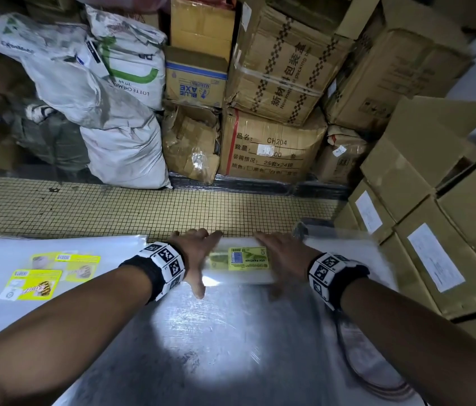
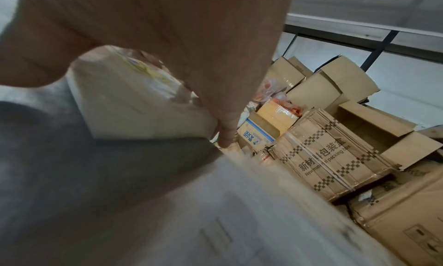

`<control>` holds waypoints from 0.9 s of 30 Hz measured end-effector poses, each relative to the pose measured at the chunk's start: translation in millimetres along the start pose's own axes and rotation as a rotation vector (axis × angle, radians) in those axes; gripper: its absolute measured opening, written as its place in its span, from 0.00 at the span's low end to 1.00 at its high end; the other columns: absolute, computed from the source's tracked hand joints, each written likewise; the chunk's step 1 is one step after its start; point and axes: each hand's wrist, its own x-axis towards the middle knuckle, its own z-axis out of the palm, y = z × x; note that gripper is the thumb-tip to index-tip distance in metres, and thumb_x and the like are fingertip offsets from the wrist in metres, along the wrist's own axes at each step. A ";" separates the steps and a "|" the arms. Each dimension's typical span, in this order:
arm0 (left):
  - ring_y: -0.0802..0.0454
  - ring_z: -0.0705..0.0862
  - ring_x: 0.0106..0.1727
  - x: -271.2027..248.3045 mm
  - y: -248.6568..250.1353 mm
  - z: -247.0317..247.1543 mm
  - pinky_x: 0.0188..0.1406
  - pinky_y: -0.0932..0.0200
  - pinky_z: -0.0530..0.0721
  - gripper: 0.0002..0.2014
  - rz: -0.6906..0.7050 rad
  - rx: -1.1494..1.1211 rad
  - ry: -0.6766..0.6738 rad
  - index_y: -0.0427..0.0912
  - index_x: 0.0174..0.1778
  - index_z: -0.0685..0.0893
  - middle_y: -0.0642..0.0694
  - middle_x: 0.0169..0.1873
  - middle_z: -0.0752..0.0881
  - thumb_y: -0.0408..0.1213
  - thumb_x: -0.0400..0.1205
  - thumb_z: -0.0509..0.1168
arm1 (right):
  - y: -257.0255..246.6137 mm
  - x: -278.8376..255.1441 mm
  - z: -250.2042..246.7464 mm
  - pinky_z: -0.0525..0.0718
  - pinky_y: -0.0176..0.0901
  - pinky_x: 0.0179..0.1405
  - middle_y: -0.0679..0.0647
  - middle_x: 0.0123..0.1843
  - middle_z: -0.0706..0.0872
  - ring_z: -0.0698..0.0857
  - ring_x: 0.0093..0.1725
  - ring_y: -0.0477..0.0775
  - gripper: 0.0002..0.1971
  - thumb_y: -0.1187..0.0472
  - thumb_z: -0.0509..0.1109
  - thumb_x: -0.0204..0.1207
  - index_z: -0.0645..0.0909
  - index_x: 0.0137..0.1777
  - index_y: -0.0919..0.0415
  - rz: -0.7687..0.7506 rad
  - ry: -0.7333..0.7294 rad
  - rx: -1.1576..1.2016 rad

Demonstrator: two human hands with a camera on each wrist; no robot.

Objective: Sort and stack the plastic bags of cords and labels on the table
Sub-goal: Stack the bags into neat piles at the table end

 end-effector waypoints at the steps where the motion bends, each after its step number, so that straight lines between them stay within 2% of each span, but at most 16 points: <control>1: 0.40 0.69 0.78 0.6 -0.6 -0.8 0.70 0.27 0.71 0.68 0.002 0.003 -0.002 0.60 0.82 0.45 0.43 0.79 0.67 0.62 0.52 0.82 | 0.3 1.5 0.2 0.69 0.58 0.78 0.63 0.81 0.68 0.70 0.77 0.64 0.36 0.63 0.62 0.86 0.47 0.88 0.50 -0.012 -0.003 0.002; 4: 0.39 0.69 0.78 0.8 -1.6 -3.3 0.71 0.27 0.71 0.67 0.009 0.009 -0.001 0.59 0.83 0.44 0.42 0.79 0.67 0.61 0.55 0.82 | 4.6 6.4 2.2 0.71 0.61 0.76 0.60 0.78 0.69 0.70 0.74 0.61 0.53 0.56 0.80 0.73 0.46 0.88 0.48 -0.028 -0.031 0.016; 5: 0.39 0.69 0.78 0.7 -1.8 -3.7 0.71 0.28 0.71 0.66 0.010 0.009 -0.001 0.58 0.83 0.44 0.42 0.79 0.67 0.60 0.56 0.82 | 5.2 7.8 3.6 0.72 0.61 0.75 0.60 0.77 0.69 0.71 0.74 0.62 0.57 0.56 0.83 0.69 0.45 0.88 0.48 -0.038 -0.030 0.000; 9: 0.39 0.68 0.78 1.5 -3.1 -1.1 0.72 0.27 0.70 0.66 0.010 0.006 -0.002 0.58 0.83 0.42 0.42 0.79 0.66 0.59 0.57 0.82 | 5.2 13.0 6.4 0.74 0.61 0.74 0.62 0.77 0.71 0.73 0.74 0.65 0.51 0.62 0.78 0.74 0.47 0.88 0.47 -0.021 0.010 -0.002; 10: 0.39 0.68 0.78 1.8 -3.4 -0.8 0.72 0.27 0.69 0.66 0.011 0.007 -0.002 0.57 0.83 0.42 0.42 0.79 0.67 0.59 0.58 0.82 | 4.0 12.9 5.4 0.74 0.61 0.73 0.62 0.77 0.72 0.74 0.73 0.64 0.50 0.60 0.78 0.74 0.48 0.88 0.47 -0.015 0.002 0.007; 13: 0.40 0.68 0.78 2.2 -3.9 -0.9 0.74 0.27 0.67 0.66 0.015 0.010 0.001 0.58 0.83 0.42 0.43 0.79 0.67 0.59 0.59 0.82 | 3.4 12.2 5.5 0.78 0.59 0.68 0.59 0.70 0.78 0.79 0.66 0.61 0.57 0.48 0.85 0.65 0.50 0.86 0.45 -0.024 -0.005 0.015; 15: 0.40 0.67 0.79 2.0 -4.5 -0.4 0.75 0.27 0.65 0.65 0.019 0.008 0.005 0.59 0.83 0.43 0.43 0.78 0.67 0.59 0.59 0.82 | 3.4 11.3 5.9 0.79 0.57 0.66 0.60 0.66 0.80 0.81 0.64 0.62 0.56 0.51 0.86 0.65 0.51 0.85 0.45 -0.039 0.010 -0.001; 16: 0.40 0.67 0.78 1.9 -4.9 0.3 0.75 0.27 0.65 0.65 0.021 0.007 0.009 0.59 0.83 0.43 0.44 0.78 0.67 0.59 0.59 0.82 | 3.6 10.0 5.6 0.79 0.57 0.66 0.60 0.66 0.79 0.80 0.64 0.62 0.57 0.49 0.86 0.64 0.50 0.86 0.46 -0.051 0.013 -0.006; 19: 0.40 0.67 0.79 1.9 -5.4 2.1 0.77 0.26 0.60 0.65 0.027 0.012 0.036 0.59 0.83 0.43 0.45 0.77 0.66 0.59 0.58 0.81 | 1.5 2.7 -0.9 0.76 0.58 0.70 0.59 0.68 0.78 0.78 0.65 0.60 0.68 0.36 0.88 0.50 0.49 0.86 0.48 -0.087 0.002 -0.018; 23: 0.39 0.63 0.81 1.7 -4.8 4.0 0.78 0.25 0.55 0.67 0.018 0.025 0.048 0.58 0.84 0.40 0.44 0.80 0.63 0.60 0.58 0.81 | 0.0 -3.5 -3.2 0.76 0.58 0.71 0.60 0.71 0.77 0.77 0.66 0.59 0.70 0.30 0.85 0.50 0.46 0.87 0.49 -0.101 0.005 -0.065; 25: 0.40 0.65 0.80 0.4 -4.4 4.3 0.78 0.26 0.58 0.68 0.020 0.021 0.056 0.58 0.84 0.39 0.44 0.79 0.65 0.60 0.58 0.81 | -0.9 -5.8 -2.7 0.76 0.58 0.72 0.60 0.71 0.76 0.76 0.67 0.59 0.69 0.31 0.84 0.53 0.44 0.88 0.48 -0.109 -0.009 -0.046; 27: 0.41 0.68 0.77 -1.4 -4.5 3.8 0.74 0.28 0.67 0.69 0.025 0.002 0.056 0.58 0.84 0.38 0.44 0.77 0.67 0.59 0.58 0.82 | -1.8 -7.7 -2.5 0.75 0.58 0.72 0.62 0.71 0.74 0.75 0.67 0.60 0.66 0.35 0.83 0.58 0.41 0.87 0.46 -0.116 -0.017 -0.038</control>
